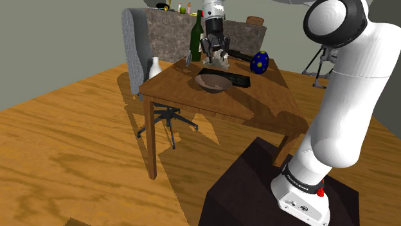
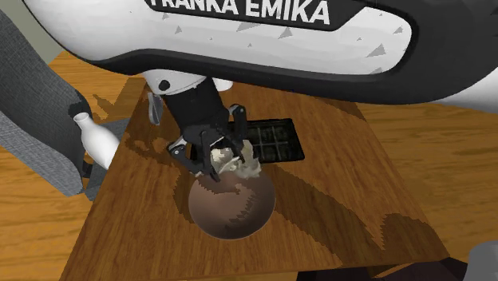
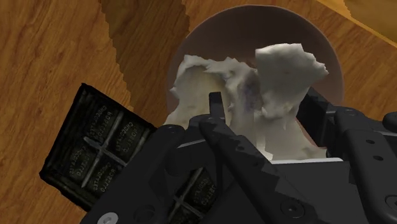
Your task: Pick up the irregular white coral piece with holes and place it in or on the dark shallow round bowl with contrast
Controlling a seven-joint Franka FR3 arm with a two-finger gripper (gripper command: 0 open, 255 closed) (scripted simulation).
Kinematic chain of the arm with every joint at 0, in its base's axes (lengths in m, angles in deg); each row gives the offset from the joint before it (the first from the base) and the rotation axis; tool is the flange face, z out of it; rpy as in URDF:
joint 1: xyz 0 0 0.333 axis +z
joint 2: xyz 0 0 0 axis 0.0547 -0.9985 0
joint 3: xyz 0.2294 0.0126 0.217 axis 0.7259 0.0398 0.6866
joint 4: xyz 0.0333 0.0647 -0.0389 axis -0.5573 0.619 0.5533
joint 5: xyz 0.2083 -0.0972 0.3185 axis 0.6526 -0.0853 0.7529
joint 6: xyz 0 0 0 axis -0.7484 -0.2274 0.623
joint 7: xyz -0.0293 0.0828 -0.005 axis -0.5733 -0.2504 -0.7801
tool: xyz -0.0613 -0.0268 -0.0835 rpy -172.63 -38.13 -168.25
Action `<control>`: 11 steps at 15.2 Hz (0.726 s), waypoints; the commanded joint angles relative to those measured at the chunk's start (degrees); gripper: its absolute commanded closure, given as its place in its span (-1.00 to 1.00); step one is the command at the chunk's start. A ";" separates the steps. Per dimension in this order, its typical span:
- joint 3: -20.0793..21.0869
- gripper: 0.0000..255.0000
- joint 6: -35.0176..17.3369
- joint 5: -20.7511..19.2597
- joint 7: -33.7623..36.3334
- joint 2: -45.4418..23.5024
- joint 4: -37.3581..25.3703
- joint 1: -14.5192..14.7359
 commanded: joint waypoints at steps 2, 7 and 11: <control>0.05 1.00 -2.68 -0.17 0.01 0.71 3.34 0.17; 0.12 1.00 -6.75 -0.31 -0.05 1.29 7.97 0.35; 0.16 1.00 -9.34 -0.35 -0.12 1.46 10.72 0.43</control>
